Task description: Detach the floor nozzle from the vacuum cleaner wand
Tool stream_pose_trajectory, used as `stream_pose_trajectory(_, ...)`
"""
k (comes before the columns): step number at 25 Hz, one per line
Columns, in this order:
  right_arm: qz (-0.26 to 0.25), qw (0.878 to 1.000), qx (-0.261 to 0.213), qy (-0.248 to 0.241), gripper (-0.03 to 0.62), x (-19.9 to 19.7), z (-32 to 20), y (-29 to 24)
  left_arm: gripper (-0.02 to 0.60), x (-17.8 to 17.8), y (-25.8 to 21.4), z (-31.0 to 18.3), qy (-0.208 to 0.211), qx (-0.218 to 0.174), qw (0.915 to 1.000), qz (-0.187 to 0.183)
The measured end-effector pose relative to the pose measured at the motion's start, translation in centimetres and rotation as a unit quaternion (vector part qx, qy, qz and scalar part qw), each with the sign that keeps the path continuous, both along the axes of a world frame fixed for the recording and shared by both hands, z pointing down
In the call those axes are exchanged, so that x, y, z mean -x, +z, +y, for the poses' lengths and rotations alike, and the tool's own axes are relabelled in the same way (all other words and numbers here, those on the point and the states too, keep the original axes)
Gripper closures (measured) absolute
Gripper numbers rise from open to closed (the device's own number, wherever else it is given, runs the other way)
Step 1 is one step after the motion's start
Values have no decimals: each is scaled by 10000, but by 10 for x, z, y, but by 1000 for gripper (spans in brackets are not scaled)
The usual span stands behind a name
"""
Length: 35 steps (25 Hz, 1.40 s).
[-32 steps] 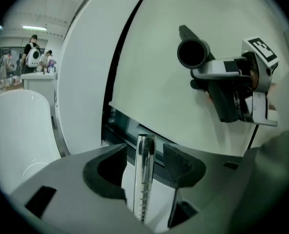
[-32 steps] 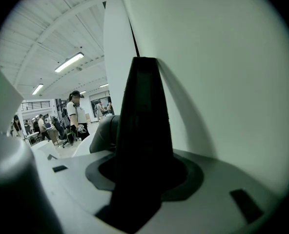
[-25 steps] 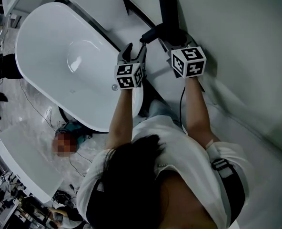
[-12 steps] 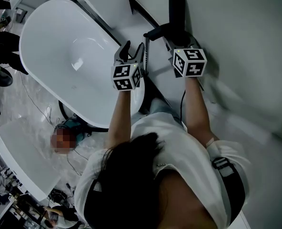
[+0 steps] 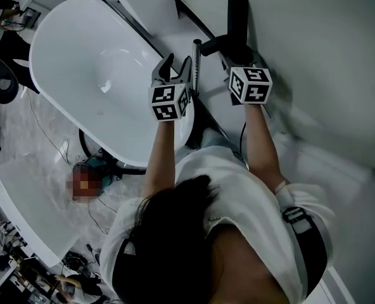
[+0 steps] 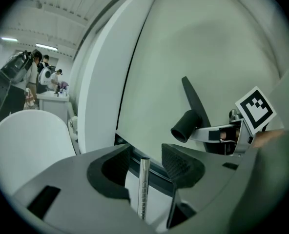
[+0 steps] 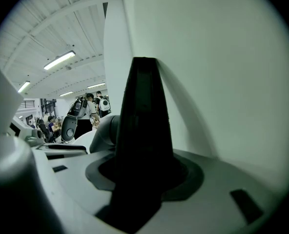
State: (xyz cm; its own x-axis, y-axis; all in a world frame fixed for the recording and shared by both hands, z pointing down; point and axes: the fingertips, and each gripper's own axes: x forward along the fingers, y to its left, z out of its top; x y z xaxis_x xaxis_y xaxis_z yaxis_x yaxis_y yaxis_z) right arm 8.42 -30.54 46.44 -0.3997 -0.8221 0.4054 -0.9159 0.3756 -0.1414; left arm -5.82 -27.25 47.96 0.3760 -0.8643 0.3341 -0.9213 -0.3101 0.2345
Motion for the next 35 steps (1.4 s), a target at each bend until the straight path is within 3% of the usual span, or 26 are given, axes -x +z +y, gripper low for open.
stream_pose_trajectory(9,140,9999,-73,-18,381,7,26,0,413,7,-11,20,-40,-136,9998,-157)
stream_pose_trajectory(20,250,9996,-102,53,381,14,50,0,538,11,-21,37,-23,-279,9991,-312)
stream_pose_trajectory(26,266,9995,-136,36,381,19,58,-1,577,13,-21,45,-22,-269,9989,-380)
stream_pose_trajectory(35,353,9994,-63,-10,381,27,70,6,578,11,-18,54,21,-116,9984,-550)
